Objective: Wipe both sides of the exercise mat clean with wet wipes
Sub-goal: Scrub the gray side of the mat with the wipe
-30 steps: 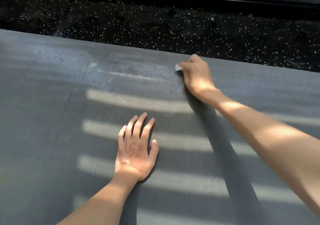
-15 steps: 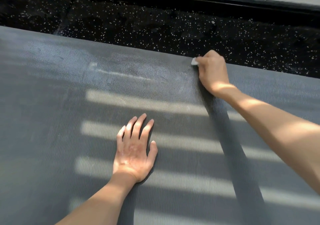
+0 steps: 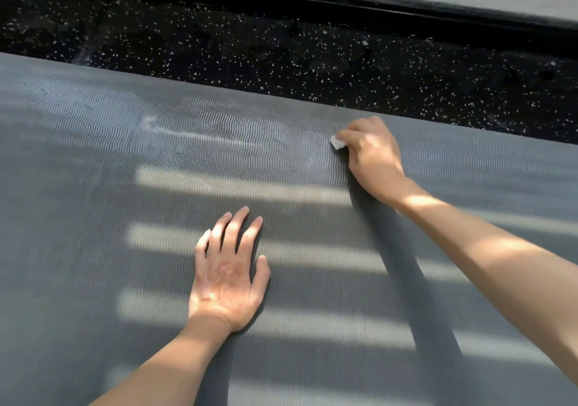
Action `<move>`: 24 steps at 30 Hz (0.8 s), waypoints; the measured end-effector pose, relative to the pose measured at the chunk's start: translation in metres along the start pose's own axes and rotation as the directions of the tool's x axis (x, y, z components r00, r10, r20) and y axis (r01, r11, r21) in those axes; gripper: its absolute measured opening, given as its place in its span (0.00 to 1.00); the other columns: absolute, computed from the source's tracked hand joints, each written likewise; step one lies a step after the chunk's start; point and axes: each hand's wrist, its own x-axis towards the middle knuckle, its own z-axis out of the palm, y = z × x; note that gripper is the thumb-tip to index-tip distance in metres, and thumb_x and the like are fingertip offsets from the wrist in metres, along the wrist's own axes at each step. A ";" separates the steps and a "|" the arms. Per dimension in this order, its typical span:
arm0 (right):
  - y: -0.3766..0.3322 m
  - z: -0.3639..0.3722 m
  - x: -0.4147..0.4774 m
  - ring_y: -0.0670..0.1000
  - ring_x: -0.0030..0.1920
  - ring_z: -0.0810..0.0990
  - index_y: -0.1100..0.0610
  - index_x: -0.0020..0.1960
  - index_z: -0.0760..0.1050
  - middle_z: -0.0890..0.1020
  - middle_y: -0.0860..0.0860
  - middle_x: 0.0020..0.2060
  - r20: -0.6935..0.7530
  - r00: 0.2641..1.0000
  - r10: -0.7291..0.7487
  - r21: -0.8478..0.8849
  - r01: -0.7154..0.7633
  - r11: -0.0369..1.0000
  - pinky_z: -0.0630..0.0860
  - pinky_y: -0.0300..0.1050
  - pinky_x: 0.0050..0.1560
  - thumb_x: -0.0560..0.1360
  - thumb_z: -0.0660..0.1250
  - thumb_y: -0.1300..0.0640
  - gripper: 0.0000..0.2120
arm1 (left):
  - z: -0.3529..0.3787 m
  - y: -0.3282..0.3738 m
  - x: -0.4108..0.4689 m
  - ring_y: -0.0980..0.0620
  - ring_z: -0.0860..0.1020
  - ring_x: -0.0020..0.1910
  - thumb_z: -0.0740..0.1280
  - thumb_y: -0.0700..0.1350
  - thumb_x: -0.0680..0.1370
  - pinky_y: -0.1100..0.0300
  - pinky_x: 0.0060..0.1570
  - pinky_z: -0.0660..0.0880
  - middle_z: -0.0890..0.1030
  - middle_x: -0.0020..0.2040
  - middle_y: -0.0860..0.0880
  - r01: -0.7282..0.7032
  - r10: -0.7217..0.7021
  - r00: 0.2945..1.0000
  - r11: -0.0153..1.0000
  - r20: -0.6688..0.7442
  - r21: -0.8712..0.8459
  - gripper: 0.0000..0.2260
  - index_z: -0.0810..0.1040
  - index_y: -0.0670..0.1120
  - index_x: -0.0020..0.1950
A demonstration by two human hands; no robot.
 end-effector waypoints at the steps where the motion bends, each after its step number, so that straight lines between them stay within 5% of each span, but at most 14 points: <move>1: 0.000 0.001 0.014 0.59 0.46 0.72 0.61 0.45 0.82 0.81 0.56 0.42 0.003 0.999 0.033 -0.037 -0.033 0.999 0.70 0.49 0.38 0.72 0.64 0.70 0.10 | 0.000 0.000 0.000 0.43 0.64 0.73 0.54 0.53 0.77 0.46 0.70 0.57 0.67 0.75 0.45 -0.002 0.002 1.000 1.000 0.001 0.001 0.25 0.65 0.48 0.73; 4: 0.001 0.007 0.051 0.54 0.43 0.66 0.61 0.45 0.83 0.80 0.56 0.41 -0.057 0.996 0.065 -0.116 -0.071 0.991 0.62 0.46 0.38 0.75 0.62 0.67 0.11 | -0.001 0.001 0.000 0.43 0.64 0.73 0.54 0.53 0.77 0.46 0.70 0.57 0.67 0.74 0.45 -0.001 0.001 1.000 1.000 -0.003 -0.005 0.25 0.65 0.48 0.73; 9: -0.009 0.011 0.025 0.59 0.48 0.74 0.62 0.49 0.82 0.80 0.57 0.45 -0.039 0.984 0.171 -0.028 -0.172 0.985 0.67 0.46 0.40 0.73 0.59 0.70 0.14 | 0.000 0.001 0.000 0.43 0.64 0.73 0.55 0.53 0.76 0.44 0.70 0.59 0.67 0.74 0.45 -0.002 0.002 1.000 1.000 -0.013 0.002 0.25 0.67 0.47 0.73; 15: -0.044 -0.002 -0.098 0.57 0.42 0.74 0.62 0.42 0.82 0.79 0.55 0.38 -0.040 0.999 -0.015 0.136 0.020 0.991 0.73 0.46 0.36 0.70 0.59 0.66 0.12 | -0.002 0.001 0.000 0.42 0.65 0.73 0.55 0.53 0.77 0.45 0.69 0.60 0.67 0.74 0.45 -0.008 0.008 1.000 1.000 0.000 -0.009 0.25 0.65 0.48 0.73; 17: -0.037 0.002 -0.084 0.57 0.43 0.74 0.62 0.43 0.82 0.78 0.56 0.40 -0.004 0.999 -0.032 0.114 0.032 0.993 0.75 0.47 0.38 0.71 0.59 0.66 0.12 | -0.002 0.000 0.000 0.42 0.66 0.73 0.55 0.53 0.77 0.44 0.69 0.61 0.67 0.74 0.45 -0.011 0.011 1.000 1.000 -0.009 -0.006 0.25 0.66 0.47 0.73; 21: -0.016 0.013 0.000 0.54 0.48 0.72 0.61 0.48 0.82 0.77 0.57 0.47 -0.055 0.986 0.160 0.045 -0.157 0.986 0.69 0.44 0.44 0.74 0.63 0.61 0.10 | -0.001 0.000 -0.001 0.43 0.65 0.73 0.55 0.53 0.77 0.44 0.69 0.61 0.66 0.74 0.45 -0.012 0.012 1.000 1.000 -0.008 -0.010 0.25 0.66 0.47 0.73; 24: -0.014 0.011 0.031 0.58 0.53 0.73 0.59 0.54 0.82 0.79 0.56 0.50 0.008 0.977 0.212 -0.048 -0.211 0.976 0.70 0.48 0.48 0.77 0.63 0.66 0.11 | -0.001 0.000 0.000 0.43 0.64 0.73 0.55 0.53 0.77 0.45 0.69 0.60 0.66 0.74 0.46 -0.017 0.017 1.000 1.000 -0.002 0.002 0.25 0.66 0.47 0.73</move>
